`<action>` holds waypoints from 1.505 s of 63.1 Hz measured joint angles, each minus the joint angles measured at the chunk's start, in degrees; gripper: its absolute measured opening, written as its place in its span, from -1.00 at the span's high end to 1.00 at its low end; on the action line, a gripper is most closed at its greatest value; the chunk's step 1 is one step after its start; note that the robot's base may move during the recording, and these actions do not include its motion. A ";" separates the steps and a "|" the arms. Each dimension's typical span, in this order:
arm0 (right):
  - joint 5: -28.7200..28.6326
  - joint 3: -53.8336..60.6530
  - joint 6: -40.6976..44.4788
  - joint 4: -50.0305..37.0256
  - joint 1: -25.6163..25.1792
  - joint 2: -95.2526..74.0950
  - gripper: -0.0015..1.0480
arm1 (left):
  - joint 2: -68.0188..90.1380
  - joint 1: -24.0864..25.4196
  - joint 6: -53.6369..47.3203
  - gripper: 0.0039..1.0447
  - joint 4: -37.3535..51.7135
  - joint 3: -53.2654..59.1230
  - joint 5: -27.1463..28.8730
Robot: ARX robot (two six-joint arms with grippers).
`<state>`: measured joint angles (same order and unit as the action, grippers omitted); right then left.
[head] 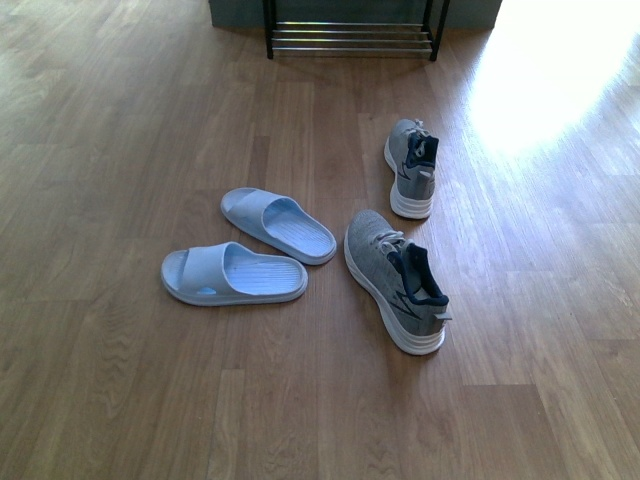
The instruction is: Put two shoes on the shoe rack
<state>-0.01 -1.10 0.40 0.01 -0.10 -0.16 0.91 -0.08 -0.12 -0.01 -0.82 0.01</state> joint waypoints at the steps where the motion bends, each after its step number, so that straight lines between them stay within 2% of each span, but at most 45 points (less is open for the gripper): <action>1: 0.02 0.00 0.00 0.00 0.00 0.00 -0.82 | 0.00 0.00 0.00 -0.83 0.00 0.00 0.00; 95: 0.02 0.00 0.00 0.00 0.00 0.00 -0.82 | 0.00 0.00 0.00 -0.83 0.00 0.00 0.00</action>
<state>0.01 -1.10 0.40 0.01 -0.10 -0.16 0.91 -0.08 -0.12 -0.01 -0.82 0.01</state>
